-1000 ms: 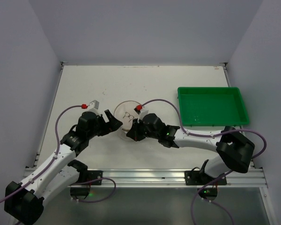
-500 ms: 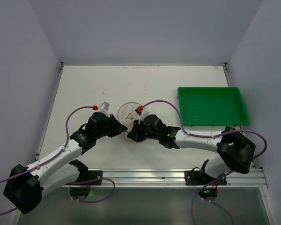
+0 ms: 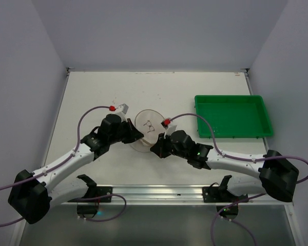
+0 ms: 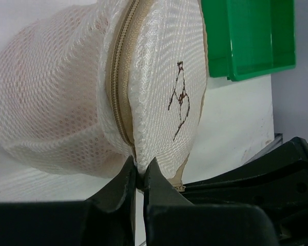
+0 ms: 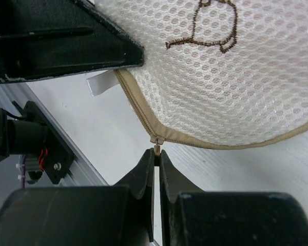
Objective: Unzip the laundry bag and remove the bra
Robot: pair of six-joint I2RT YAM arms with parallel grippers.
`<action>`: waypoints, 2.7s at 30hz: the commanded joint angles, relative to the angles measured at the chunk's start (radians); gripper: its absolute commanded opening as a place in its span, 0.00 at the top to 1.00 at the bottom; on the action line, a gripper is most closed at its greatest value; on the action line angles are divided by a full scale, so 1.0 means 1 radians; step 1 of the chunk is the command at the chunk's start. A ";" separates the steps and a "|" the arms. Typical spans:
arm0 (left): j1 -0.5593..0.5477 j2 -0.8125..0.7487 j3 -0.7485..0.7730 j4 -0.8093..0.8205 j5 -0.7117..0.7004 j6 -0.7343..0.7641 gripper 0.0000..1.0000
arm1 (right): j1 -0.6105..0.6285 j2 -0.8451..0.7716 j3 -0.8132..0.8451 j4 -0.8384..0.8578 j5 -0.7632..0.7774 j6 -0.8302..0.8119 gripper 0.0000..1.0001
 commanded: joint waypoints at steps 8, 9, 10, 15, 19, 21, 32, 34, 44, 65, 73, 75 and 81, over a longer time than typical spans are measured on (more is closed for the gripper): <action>0.138 0.172 0.198 0.025 -0.043 0.362 0.97 | 0.027 -0.029 -0.013 -0.018 -0.003 0.003 1.00; 0.143 0.186 0.211 0.027 -0.043 0.375 0.95 | 0.030 -0.026 -0.010 -0.017 -0.005 0.006 1.00; 0.145 0.209 0.234 0.027 -0.043 0.393 0.93 | 0.031 -0.020 0.000 -0.014 -0.006 0.010 1.00; 0.145 0.222 0.245 0.028 -0.010 0.373 0.73 | 0.031 0.027 0.043 0.006 -0.003 0.020 1.00; 0.145 0.173 0.214 -0.057 -0.045 0.317 0.43 | 0.031 0.086 0.091 0.032 -0.003 0.038 1.00; 0.145 0.130 0.200 -0.128 -0.080 0.297 0.18 | 0.031 0.121 0.109 0.038 -0.008 0.043 1.00; 0.099 -0.199 -0.076 -0.064 -0.010 -0.042 0.00 | 0.031 0.198 0.175 0.075 -0.024 0.053 1.00; 0.068 -0.196 -0.108 -0.021 0.007 -0.082 0.01 | 0.031 0.201 0.172 0.081 -0.032 0.055 1.00; 0.007 -0.082 -0.127 0.129 -0.039 -0.133 0.10 | 0.031 0.190 0.128 0.100 -0.037 0.064 1.00; 0.029 0.073 0.030 0.081 -0.109 0.102 1.00 | 0.031 -0.052 -0.104 0.028 0.026 0.087 1.00; 0.151 0.189 0.139 0.100 0.018 0.292 1.00 | 0.031 -0.088 -0.109 0.029 0.026 0.099 1.00; 0.186 0.212 0.171 0.088 0.035 0.312 1.00 | 0.033 -0.065 -0.083 0.037 0.012 0.101 1.00; 0.195 0.180 0.186 0.014 0.038 0.285 0.48 | 0.033 0.015 0.003 0.043 0.003 0.096 1.00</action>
